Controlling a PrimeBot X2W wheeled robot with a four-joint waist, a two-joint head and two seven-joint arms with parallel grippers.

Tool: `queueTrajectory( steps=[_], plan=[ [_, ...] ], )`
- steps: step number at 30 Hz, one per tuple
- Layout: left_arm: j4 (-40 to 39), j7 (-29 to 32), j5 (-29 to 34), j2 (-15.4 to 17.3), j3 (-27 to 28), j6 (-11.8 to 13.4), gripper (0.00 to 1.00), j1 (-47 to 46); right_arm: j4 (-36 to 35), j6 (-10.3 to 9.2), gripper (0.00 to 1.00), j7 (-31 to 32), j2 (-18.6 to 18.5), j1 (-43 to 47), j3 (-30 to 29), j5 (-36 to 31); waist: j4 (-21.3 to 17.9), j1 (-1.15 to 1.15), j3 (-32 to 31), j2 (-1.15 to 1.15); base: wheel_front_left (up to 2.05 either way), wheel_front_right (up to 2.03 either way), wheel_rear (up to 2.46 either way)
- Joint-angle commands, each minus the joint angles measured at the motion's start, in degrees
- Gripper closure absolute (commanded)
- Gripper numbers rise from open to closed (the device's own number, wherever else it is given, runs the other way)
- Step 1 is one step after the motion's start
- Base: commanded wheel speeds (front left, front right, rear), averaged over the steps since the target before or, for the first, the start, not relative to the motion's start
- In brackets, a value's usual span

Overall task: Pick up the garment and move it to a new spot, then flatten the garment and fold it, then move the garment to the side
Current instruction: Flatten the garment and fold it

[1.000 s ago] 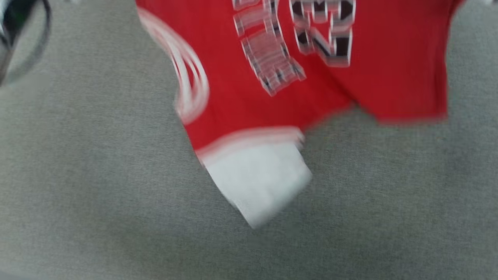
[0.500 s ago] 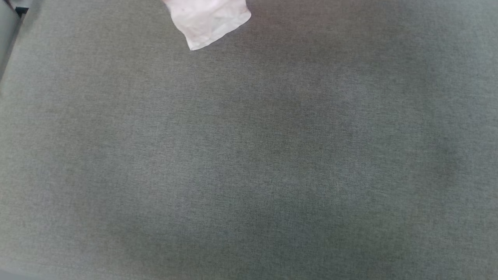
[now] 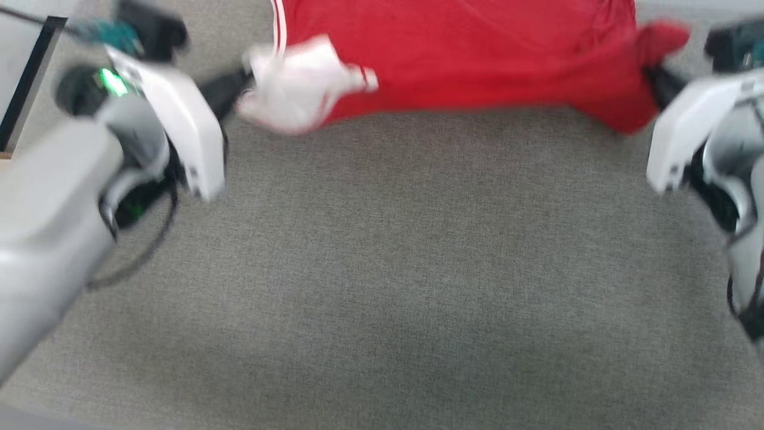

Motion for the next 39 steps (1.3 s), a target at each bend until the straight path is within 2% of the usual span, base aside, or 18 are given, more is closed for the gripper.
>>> queueTrajectory(
  steps=[1,7,13,22,27,31,39],
  plan=[
    [-2.1,1.3,-1.4,1.1,-0.9,0.0,1.00,2.1,-2.1,-0.02,1.00,1.8,-0.3,2.8,-0.6,0.9,0.0,0.00,-0.1,0.00,0.00,0.00,0.00],
    [-9.0,4.7,-6.3,4.9,-2.6,1.0,1.00,9.3,-12.8,-0.02,1.00,9.1,-1.2,14.0,-2.6,3.6,0.3,0.00,-0.5,0.00,0.00,0.00,0.00],
    [-17.6,8.7,-8.8,9.2,-5.0,5.2,1.00,16.1,-22.7,-0.02,1.00,16.9,-2.1,24.3,-2.3,6.3,0.5,0.00,-1.1,0.00,0.00,0.00,0.00],
    [-30.3,13.6,-11.2,15.5,-7.0,13.1,1.00,24.1,-34.9,-0.02,1.00,28.3,-7.2,37.1,-0.9,12.5,0.8,0.00,-2.2,0.00,0.00,0.00,0.00],
    [-35.1,15.4,-11.8,18.3,-7.7,15.7,1.00,27.7,-40.7,-0.02,1.00,34.4,-8.6,43.4,-1.5,16.0,0.5,0.00,-2.6,0.00,0.00,0.00,0.00],
    [-37.7,17.2,-11.8,20.2,-8.0,16.5,1.00,29.4,-44.3,-0.02,1.00,37.5,-8.9,47.3,-2.3,18.0,0.3,0.00,-2.8,0.00,0.00,0.00,0.00],
    [-40.1,15.9,-10.6,23.6,-6.1,17.1,1.00,27.6,-47.6,-0.02,1.00,36.2,-7.9,49.4,-5.5,17.6,-0.4,0.00,-2.5,0.00,0.00,0.00,0.00]
  ],
)
